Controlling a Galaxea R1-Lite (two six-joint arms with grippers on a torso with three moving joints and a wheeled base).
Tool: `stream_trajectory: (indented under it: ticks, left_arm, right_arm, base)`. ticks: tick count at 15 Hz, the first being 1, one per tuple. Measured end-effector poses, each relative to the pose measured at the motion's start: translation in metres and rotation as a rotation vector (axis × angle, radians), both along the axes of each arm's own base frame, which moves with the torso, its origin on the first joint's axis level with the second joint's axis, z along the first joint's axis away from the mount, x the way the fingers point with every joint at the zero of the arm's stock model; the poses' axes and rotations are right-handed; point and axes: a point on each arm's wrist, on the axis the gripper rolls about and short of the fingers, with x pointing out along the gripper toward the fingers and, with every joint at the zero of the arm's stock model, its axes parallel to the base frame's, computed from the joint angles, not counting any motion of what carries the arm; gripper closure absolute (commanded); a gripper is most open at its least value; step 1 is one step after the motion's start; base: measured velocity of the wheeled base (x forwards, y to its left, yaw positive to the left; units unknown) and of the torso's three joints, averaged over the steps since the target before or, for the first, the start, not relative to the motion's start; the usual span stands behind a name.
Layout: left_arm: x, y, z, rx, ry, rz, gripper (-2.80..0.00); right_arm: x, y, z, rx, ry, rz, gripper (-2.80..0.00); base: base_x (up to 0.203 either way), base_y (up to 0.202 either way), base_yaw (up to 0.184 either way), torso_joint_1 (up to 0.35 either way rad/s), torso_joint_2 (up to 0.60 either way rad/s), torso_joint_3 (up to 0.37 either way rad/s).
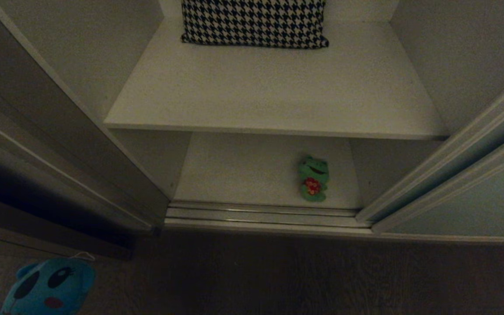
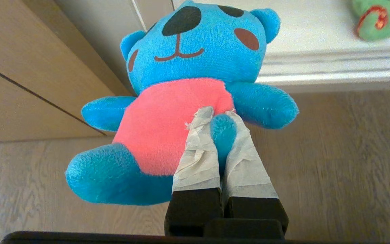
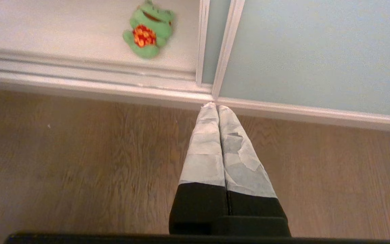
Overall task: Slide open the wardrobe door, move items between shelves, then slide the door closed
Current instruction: Place the blue doll on the higher shelf
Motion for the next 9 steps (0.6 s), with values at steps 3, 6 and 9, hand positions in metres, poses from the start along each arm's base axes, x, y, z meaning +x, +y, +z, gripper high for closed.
stream_trajectory:
  ticks: [3,6,9]
  left_arm:
    - [0.0000,0.0000,0.0000,-0.001,0.000,0.000,0.00]
    - [0.0000,0.0000,0.0000,-0.004,0.001,0.000,0.00]
    - [0.0000,0.0002,-0.0002,-0.005,0.002,0.009,0.00]
  right_arm:
    - [0.0000,0.0000,0.0000,0.000,0.000,0.000,0.00]
    - [0.0000,0.0000,0.0000,0.000,0.000,-0.001,0.00]
    - [0.0000,0.0000,0.0000,0.000,0.000,0.000,0.00]
  base:
    - [0.000,0.000,0.000,0.004,0.00,0.203]
    - [0.000,0.000,0.000,0.004,0.00,0.131]
    - [0.000,0.000,0.000,-0.001,0.00,0.012]
